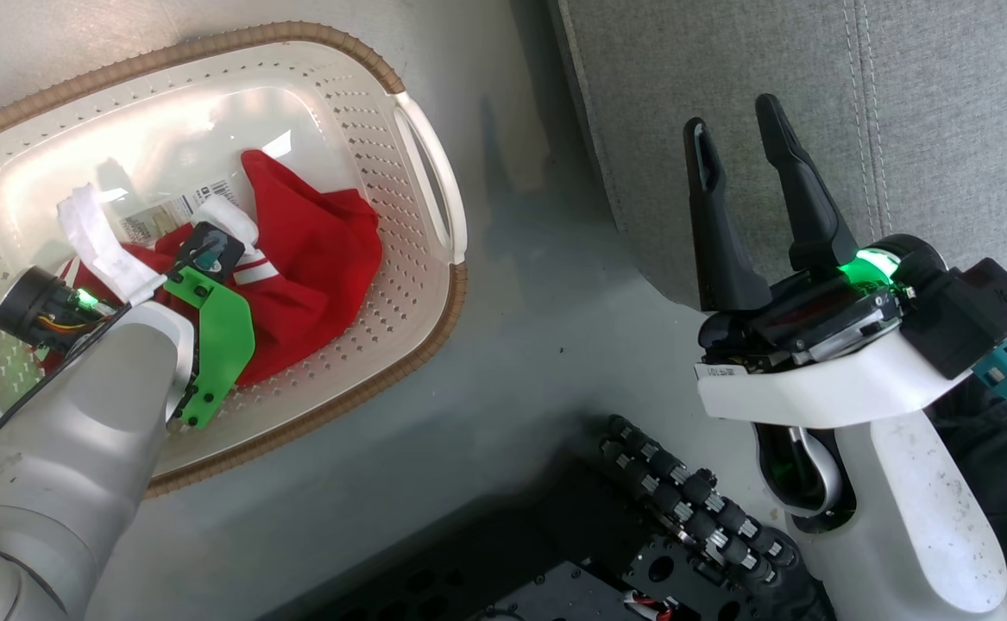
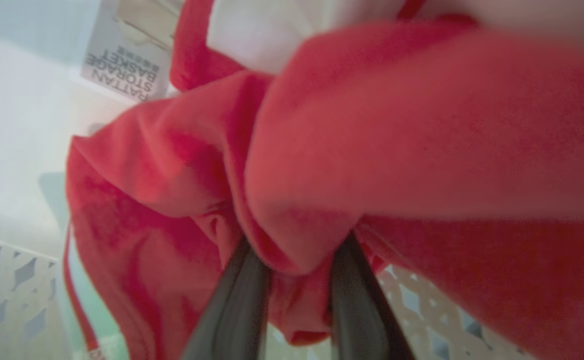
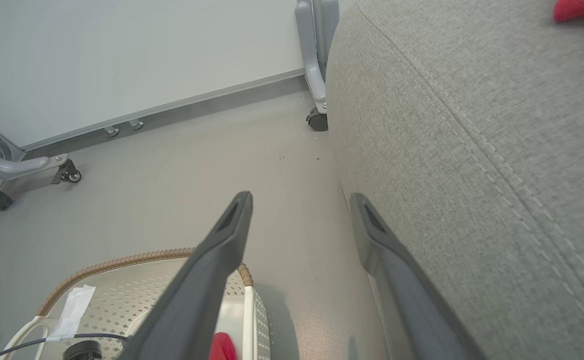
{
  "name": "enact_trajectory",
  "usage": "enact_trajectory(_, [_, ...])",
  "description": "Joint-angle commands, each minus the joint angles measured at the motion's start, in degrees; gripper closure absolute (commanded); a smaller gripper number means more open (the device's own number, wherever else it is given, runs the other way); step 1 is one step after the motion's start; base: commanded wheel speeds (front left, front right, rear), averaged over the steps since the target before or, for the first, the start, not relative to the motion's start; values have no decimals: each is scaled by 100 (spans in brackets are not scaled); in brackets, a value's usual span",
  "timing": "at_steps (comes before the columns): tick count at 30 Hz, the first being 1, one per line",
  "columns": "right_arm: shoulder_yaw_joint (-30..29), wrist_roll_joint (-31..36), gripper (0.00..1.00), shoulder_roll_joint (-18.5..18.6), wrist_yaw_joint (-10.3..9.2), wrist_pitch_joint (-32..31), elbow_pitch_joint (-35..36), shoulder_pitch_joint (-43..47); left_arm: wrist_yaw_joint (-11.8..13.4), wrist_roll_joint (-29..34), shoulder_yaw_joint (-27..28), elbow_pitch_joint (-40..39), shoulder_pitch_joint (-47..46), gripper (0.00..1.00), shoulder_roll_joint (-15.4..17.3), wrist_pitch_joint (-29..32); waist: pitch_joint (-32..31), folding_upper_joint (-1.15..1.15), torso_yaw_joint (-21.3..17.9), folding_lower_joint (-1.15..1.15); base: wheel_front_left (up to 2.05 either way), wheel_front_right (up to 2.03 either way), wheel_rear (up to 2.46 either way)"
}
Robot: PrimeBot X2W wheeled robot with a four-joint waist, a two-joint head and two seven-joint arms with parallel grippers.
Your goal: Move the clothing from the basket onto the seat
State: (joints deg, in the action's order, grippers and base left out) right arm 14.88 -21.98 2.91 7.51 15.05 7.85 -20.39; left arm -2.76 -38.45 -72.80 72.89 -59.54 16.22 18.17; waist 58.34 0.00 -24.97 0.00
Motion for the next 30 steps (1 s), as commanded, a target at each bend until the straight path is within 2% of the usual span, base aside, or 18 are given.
enact_trajectory(1, [-20, -8, 0, -2, -4, 18, 16, -46, 44, 97, -22, 57, -119, 100, 73, -79, -6, 0, 1, 0, 0, 0, 0])
enact_trajectory(5, [-49, 8, 0, -2, -4, 18, -6, -139, 57, 114, -15, -3, -164, 100, 49, -377, -60, 0, 18, 0, 0, 0, 0])
enact_trajectory(11, [-199, 140, 0, -1, -4, 18, -37, -143, 28, 91, 28, -202, -29, 100, -127, -1046, -380, 0, 247, 0, 0, 0, 0])
enact_trajectory(19, [-530, 554, 0, 3, -4, 18, -92, 43, 57, 37, 111, -517, 209, 100, -295, -2019, -994, 0, 648, 0, 0, 0, 0])
enact_trajectory(30, [-939, 1082, 0, 5, -4, 18, -247, 462, 123, -347, 531, -1240, 604, 100, -587, -3181, -2047, 0, 1381, 0, 0, 0, 0])
